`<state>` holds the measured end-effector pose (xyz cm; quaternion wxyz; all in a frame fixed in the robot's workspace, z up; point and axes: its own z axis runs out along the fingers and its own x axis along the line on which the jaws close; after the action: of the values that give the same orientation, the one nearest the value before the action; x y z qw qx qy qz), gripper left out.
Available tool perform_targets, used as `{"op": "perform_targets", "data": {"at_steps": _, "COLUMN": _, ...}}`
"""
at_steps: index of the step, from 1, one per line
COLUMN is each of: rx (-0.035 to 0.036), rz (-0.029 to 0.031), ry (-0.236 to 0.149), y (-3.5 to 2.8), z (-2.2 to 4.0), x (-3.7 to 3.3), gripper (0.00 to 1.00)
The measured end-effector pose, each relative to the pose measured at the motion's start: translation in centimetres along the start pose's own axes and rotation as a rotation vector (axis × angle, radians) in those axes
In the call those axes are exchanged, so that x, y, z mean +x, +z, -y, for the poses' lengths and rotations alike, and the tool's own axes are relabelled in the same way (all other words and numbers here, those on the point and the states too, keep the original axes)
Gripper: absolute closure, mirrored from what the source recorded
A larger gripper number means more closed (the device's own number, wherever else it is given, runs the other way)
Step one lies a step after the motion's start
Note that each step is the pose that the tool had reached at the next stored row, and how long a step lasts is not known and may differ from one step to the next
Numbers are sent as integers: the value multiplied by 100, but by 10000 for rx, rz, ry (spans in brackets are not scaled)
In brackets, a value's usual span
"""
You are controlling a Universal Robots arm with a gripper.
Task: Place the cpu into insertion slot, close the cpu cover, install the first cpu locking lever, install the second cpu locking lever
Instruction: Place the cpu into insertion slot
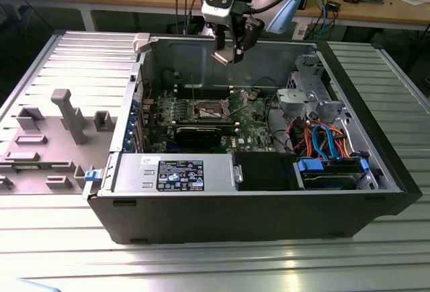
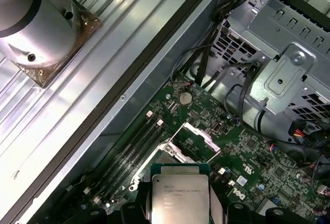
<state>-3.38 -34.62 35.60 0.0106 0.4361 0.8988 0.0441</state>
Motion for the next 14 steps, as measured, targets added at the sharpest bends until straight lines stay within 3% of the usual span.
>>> {"op": "perform_targets", "data": {"at_steps": 4, "rx": -4, "rz": 40, "ry": 474, "y": 13, "z": 5, "x": 2, "gripper": 46}}
{"op": "perform_targets", "data": {"at_steps": 14, "rx": -8, "rz": 52, "ry": 622, "y": 15, "z": 20, "x": 14, "gripper": 46}}
